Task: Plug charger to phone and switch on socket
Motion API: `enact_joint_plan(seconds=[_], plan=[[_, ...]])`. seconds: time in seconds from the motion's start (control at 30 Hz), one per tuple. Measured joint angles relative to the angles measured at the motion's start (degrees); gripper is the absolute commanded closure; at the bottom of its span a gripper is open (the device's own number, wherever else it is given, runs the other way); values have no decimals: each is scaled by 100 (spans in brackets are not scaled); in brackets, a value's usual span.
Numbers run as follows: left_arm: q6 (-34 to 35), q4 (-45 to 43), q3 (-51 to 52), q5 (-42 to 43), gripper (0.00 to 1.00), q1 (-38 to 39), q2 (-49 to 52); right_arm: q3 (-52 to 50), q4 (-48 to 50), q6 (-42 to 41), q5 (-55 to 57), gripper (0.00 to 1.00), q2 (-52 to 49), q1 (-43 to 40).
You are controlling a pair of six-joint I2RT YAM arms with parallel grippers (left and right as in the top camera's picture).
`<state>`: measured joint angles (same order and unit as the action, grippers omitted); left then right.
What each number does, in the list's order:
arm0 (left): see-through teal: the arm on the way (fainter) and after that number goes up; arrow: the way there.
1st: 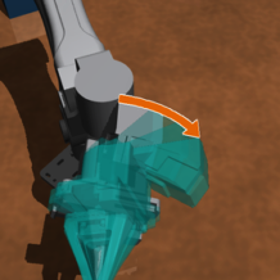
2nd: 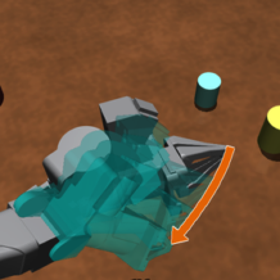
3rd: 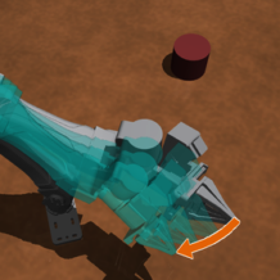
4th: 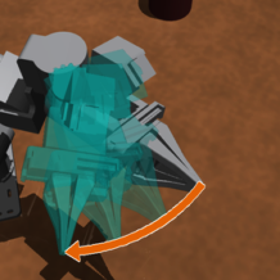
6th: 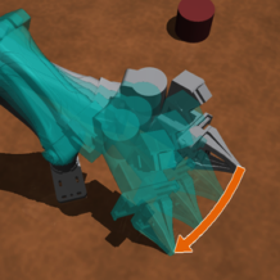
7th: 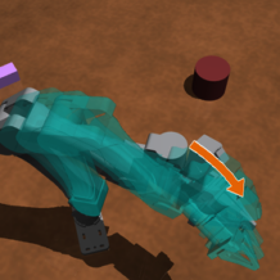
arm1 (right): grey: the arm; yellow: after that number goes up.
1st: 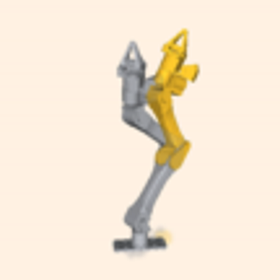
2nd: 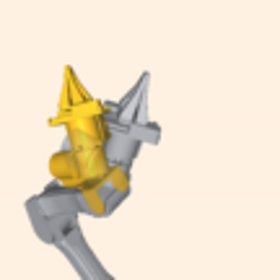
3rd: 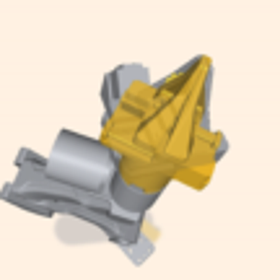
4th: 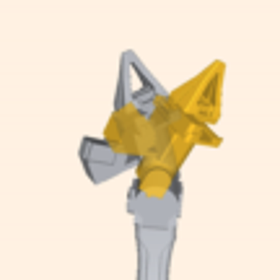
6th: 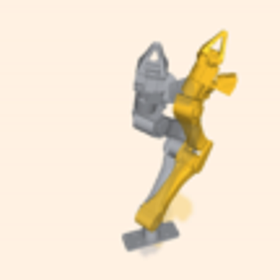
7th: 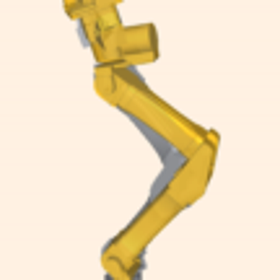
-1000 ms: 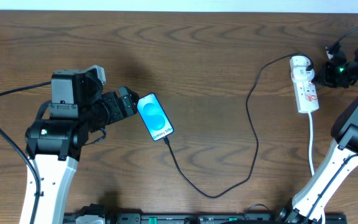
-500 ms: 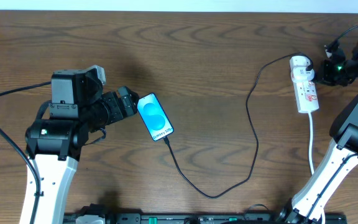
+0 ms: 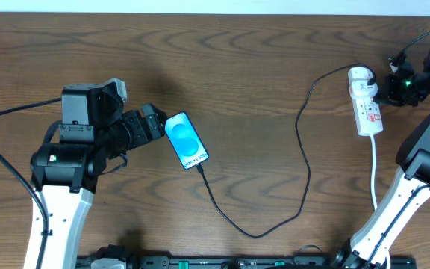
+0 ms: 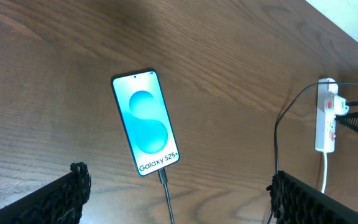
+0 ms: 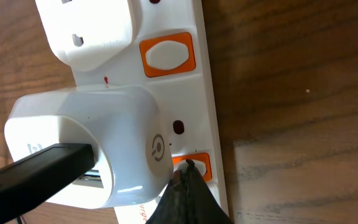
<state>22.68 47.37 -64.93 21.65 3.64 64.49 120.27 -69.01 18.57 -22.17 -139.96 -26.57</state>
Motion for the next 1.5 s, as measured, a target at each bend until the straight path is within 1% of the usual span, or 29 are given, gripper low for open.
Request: enact_joint_plan(seconds=[1.1,1.5], plan=[[0,0,0,0,6,0,0,-2,254,-146,2,99,0,31],[0,0,0,0,6,0,0,0,251,-146,210,99,11,116]])
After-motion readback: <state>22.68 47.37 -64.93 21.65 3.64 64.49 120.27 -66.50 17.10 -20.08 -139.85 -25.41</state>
